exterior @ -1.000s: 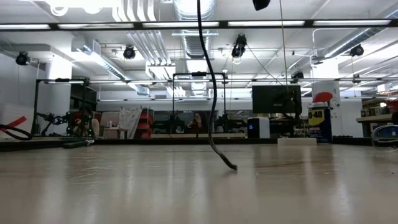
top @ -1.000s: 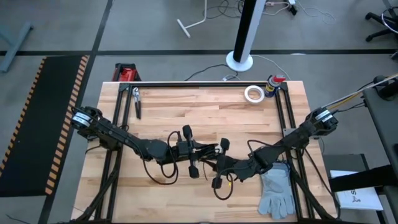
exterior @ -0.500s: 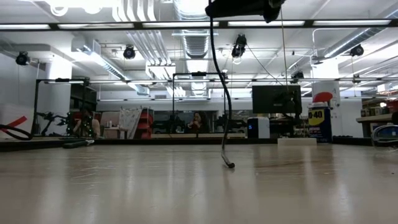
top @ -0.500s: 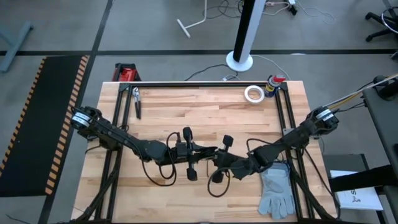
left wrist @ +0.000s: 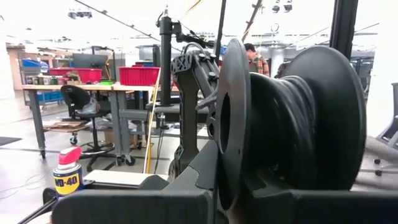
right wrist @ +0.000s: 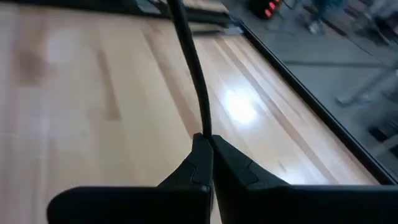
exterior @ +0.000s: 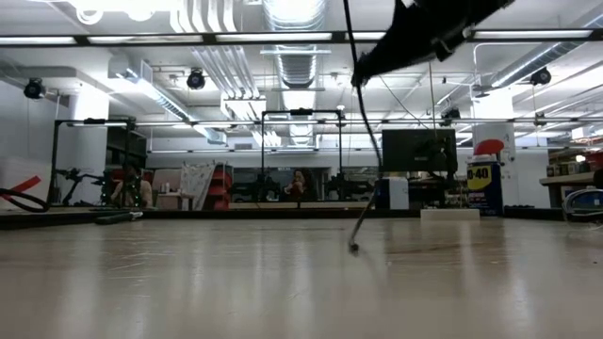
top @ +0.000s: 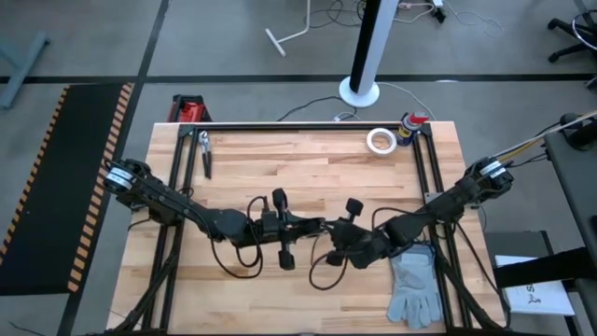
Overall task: Coil cords
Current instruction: Coil the black wire into the spool
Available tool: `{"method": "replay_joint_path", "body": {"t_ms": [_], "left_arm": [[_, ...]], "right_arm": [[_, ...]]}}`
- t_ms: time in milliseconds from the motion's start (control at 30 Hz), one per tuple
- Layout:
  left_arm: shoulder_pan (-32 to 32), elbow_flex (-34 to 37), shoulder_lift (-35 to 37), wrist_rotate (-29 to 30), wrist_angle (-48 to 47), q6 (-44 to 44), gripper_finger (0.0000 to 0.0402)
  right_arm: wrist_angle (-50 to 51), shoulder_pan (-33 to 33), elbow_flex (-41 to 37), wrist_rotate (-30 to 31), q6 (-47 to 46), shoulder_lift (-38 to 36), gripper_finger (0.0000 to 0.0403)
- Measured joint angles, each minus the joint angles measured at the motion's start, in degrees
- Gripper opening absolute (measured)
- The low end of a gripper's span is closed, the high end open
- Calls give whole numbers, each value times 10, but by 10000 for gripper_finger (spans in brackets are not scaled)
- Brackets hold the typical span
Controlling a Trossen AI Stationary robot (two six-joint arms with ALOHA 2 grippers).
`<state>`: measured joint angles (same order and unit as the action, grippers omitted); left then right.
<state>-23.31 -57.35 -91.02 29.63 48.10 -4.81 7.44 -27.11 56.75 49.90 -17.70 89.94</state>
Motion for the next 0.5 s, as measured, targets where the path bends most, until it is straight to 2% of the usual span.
{"method": "replay_joint_path", "body": {"t_ms": [167, 333, 500], "left_arm": [[0, -2, 1, 2, -4, 7, 0], [0, -2, 2, 16, -51, 22, 0], [0, -2, 2, 27, -85, 41, 0]], "right_arm": [[63, 0, -5, 20, -43, -6, 0], [78, -3, -13, 54, -53, -16, 0], [75, -3, -25, 57, -53, -40, 0]]}}
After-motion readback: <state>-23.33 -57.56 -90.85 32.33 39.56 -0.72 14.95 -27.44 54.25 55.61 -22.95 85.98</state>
